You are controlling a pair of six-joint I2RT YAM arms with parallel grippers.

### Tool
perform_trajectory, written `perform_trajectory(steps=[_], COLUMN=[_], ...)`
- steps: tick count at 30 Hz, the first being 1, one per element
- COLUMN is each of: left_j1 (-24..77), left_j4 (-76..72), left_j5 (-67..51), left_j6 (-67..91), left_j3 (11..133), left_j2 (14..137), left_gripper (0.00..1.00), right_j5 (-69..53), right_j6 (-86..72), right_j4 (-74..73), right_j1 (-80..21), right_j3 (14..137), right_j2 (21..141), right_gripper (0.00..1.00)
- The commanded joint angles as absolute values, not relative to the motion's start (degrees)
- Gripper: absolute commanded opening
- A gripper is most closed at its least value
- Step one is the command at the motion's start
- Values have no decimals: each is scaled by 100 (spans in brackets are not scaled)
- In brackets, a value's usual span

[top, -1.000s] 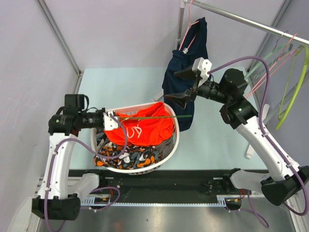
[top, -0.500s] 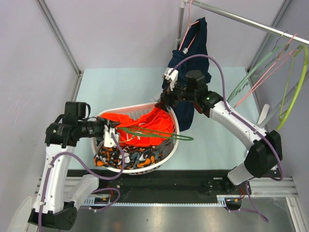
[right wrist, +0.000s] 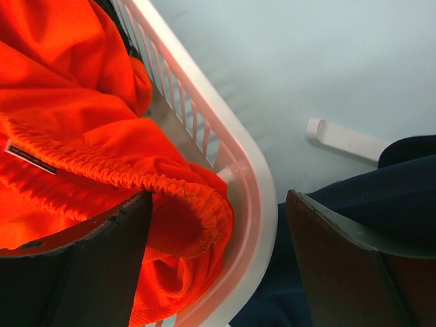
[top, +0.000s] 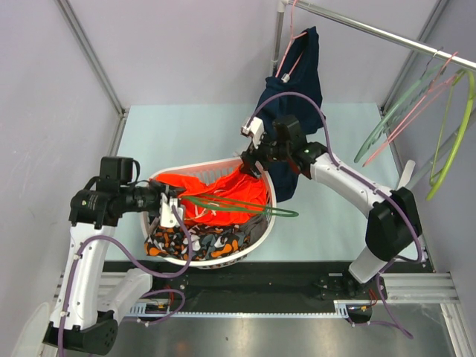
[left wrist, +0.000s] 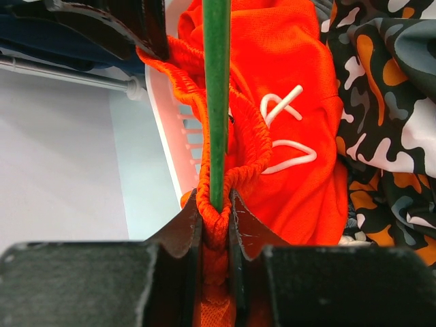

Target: Place the shorts on the hanger

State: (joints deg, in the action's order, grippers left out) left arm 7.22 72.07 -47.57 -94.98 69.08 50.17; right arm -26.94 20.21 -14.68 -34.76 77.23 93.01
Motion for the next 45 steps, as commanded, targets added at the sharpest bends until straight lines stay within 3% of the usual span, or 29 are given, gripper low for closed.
perform_trajectory(steps=[1, 3, 6, 7, 9, 10, 13, 24, 31, 39, 45], left_j1=[756, 756, 756, 756, 730, 721, 572, -377, -1002, -1125, -1116], left_j4=[7005, 6952, 6864, 6856, 6725, 6445, 6214, 5925, 6108, 6564, 6556], left_j5=[-4983, -5018, -5019, -4958, -4826, -4677, -4439, -4016, -4860, -3895, -3226], left_j6=[-9431, -9265, -8904, -8790, -8544, -8125, -7770, -7691, -7585, -8629, -8455], left_j3=[7058, 7093, 7163, 7163, 7137, 7128, 7154, 7435, 7690, 7646, 7874], left_j2=[4939, 4957, 5009, 5018, 5019, 5027, 5106, 5405, 5546, 5827, 6327], left_gripper=[0, 0, 0, 0, 0, 0, 0, 0, 0, 0, 0], right_j5=[-2593, -2566, -2531, -2514, -2540, -2531, -2470, -2250, -2224, -2276, -2356], right_j6=[2197, 2188, 2119, 2075, 1917, 1890, 1802, 1661, 1582, 1626, 1600], right_j4=[-1538, -1599, -1722, -1740, -1740, -1749, -1889, -2750, -2839, -2839, -2602], right_j1=[-3463, -3454, -3367, -3331, -3112, -3050, -2848, -2285, -2013, -1723, -1828], right_j3=[7840, 7831, 7840, 7840, 7840, 7840, 7840, 7831, 7655, 7620, 7629], right_j2=[9439, 9483, 9457, 9379, 9264, 9116, 8851, 8016, 7866, 7647, 7295], right_gripper=[80, 75, 57, 44, 33, 19, 0, 0, 0, 0, 0])
